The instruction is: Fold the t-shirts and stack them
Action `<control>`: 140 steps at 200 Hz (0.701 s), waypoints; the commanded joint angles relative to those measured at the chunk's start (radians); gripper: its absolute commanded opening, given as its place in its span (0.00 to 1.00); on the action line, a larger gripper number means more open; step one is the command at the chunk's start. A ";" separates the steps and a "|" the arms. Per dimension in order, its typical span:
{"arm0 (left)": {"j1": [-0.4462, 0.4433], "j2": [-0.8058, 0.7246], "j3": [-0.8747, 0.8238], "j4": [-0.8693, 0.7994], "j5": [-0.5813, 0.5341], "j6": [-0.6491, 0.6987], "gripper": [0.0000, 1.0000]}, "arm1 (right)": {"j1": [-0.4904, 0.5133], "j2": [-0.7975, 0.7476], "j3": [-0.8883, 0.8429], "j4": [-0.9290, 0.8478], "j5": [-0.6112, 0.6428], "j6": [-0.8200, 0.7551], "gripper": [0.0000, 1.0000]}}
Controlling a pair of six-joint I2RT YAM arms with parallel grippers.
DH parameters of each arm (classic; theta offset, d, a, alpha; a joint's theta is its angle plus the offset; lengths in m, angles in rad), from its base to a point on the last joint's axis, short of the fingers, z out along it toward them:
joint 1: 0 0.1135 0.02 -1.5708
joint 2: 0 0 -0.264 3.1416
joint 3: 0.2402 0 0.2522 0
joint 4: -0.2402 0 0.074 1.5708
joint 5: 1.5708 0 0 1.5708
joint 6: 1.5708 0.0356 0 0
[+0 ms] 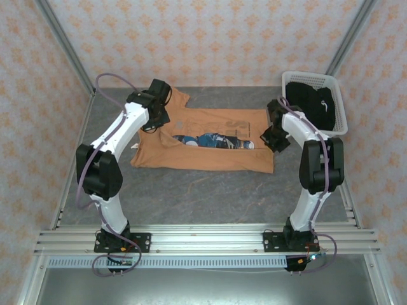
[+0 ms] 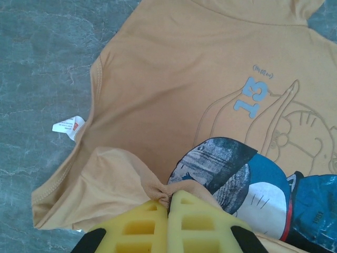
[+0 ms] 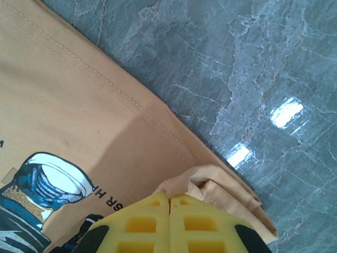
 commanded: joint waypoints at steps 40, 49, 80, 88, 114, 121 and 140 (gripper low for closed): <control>0.026 0.061 0.049 -0.008 -0.056 0.040 0.00 | -0.005 0.089 0.100 0.000 0.036 -0.047 0.00; 0.031 0.090 0.058 -0.003 -0.053 0.046 0.00 | -0.005 0.102 0.112 -0.005 0.041 -0.051 0.00; 0.046 0.157 0.124 -0.010 -0.055 0.078 0.00 | -0.009 0.140 0.152 -0.014 0.051 -0.056 0.00; 0.047 0.178 0.147 -0.023 -0.062 0.085 0.00 | -0.009 0.147 0.162 -0.016 0.053 -0.059 0.00; 0.058 0.209 0.180 -0.041 -0.071 0.085 0.00 | -0.011 0.168 0.189 -0.024 0.058 -0.070 0.00; 0.061 0.210 0.180 -0.041 -0.071 0.085 0.00 | -0.012 0.172 0.195 -0.026 0.055 -0.073 0.00; 0.069 0.207 0.186 -0.063 -0.078 0.083 0.22 | -0.013 0.166 0.204 -0.028 0.051 -0.091 0.12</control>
